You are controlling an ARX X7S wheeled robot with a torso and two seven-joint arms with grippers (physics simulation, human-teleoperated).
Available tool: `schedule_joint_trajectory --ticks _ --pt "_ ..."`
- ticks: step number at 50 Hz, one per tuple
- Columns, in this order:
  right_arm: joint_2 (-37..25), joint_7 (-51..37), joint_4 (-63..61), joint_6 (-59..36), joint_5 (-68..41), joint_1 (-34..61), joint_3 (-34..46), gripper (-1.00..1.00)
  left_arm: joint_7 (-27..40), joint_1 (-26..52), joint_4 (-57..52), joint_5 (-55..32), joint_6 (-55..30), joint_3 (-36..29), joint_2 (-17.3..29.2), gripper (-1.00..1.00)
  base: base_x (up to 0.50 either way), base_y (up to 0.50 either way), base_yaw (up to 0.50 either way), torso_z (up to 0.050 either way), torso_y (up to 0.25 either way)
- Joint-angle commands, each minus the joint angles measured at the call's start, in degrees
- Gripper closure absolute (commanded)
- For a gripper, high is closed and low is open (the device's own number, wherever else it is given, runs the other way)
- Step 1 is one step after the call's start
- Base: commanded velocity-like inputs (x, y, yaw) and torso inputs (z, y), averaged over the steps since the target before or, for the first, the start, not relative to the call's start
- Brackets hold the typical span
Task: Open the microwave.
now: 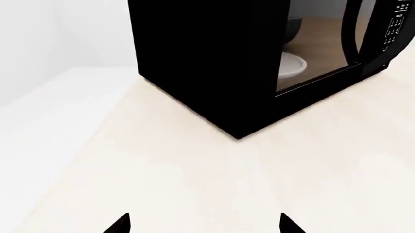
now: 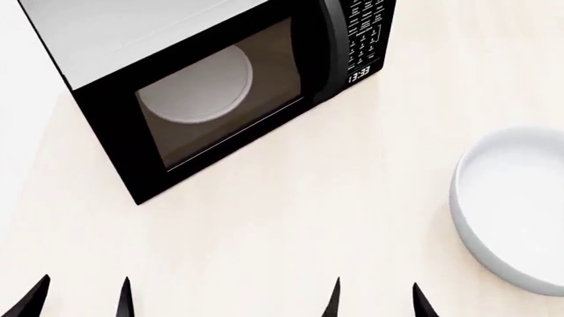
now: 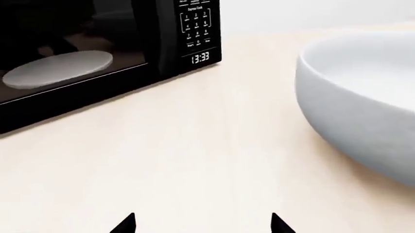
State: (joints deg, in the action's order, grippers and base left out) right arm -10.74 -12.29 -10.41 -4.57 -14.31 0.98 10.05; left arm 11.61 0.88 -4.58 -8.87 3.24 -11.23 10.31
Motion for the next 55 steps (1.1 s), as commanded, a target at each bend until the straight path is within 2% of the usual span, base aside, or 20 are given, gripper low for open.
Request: schedule_joint_trajectory --ticks 1,17,28,40,55 --pt "-2.2 -1.4 -9.2 -11.7 -6.6 2.9 -0.1 -1.00 0.7 0.1 4.3 -2.2 -2.4 0.0 0.1 -1.00 0.00 0.00 0.00 0.000 0.000" --pt "-5.4 -2.7 -13.9 -24.0 -8.8 15.3 0.3 -1.00 0.9 -1.0 1.3 -3.7 -2.3 0.1 1.1 -1.00 0.00 0.00 0.00 -0.001 -0.003" --pt "-6.4 -1.8 -10.7 -29.5 -9.9 25.0 0.8 -1.00 1.4 -2.4 -2.5 -4.5 -3.2 0.0 1.9 -1.00 0.00 0.00 0.00 0.000 -0.001" --pt "-6.1 0.2 -4.8 -31.5 -10.8 31.5 1.6 -1.00 2.2 -3.5 -6.8 -5.0 -4.1 -0.6 2.7 -1.00 0.00 0.00 0.00 -0.001 -0.001" --pt "-5.6 1.9 1.2 -32.3 -10.5 37.8 3.4 -1.00 2.5 -3.5 -7.3 -5.3 -3.6 -1.0 3.0 -1.00 0.00 0.00 0.00 0.000 0.000"
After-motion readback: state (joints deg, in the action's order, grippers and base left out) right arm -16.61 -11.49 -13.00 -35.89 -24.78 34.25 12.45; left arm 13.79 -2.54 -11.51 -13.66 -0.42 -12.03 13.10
